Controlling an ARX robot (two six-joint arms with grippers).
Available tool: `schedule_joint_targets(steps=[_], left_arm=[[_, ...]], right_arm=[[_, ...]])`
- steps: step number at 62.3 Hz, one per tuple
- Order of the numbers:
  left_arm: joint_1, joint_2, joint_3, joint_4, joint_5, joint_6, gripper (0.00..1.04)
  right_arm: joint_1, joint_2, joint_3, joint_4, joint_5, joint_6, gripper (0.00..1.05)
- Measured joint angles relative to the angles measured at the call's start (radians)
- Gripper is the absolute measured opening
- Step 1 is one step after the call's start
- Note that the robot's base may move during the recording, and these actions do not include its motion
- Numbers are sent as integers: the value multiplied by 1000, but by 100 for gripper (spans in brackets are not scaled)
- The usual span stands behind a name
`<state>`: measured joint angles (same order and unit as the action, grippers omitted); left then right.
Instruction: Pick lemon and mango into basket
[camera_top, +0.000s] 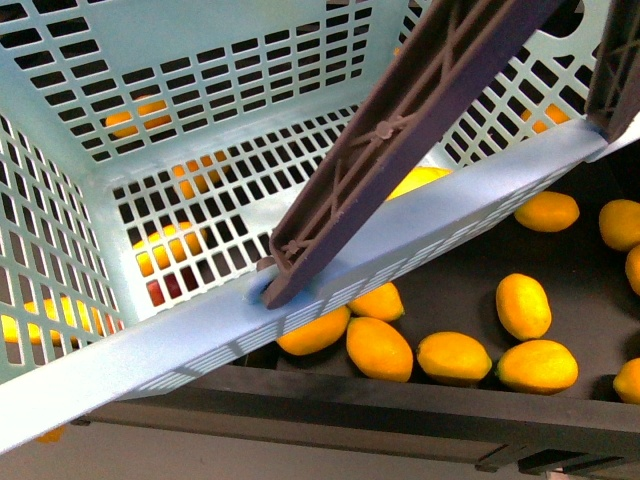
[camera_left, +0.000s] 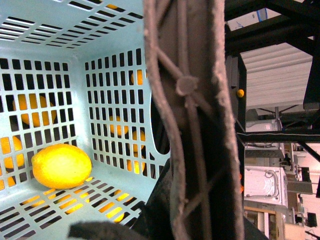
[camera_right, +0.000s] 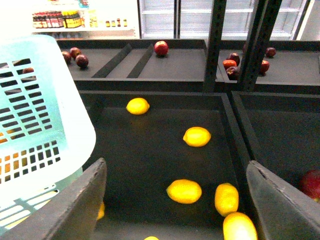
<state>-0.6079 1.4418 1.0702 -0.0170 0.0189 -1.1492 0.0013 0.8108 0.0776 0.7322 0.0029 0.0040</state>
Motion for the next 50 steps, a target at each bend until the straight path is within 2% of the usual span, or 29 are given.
schedule_joint_targets(steps=[11, 31, 50], left_arm=[[-10, 0, 1, 0, 23, -8, 5], [0, 0, 1, 0, -10, 5, 5], [1, 0, 1, 0, 4, 0, 4]], right_arm=[[-2, -1, -2, 0, 0, 0, 96], [-2, 0, -3, -2, -1, 0, 96], [-2, -1, -4, -1, -2, 0, 96]])
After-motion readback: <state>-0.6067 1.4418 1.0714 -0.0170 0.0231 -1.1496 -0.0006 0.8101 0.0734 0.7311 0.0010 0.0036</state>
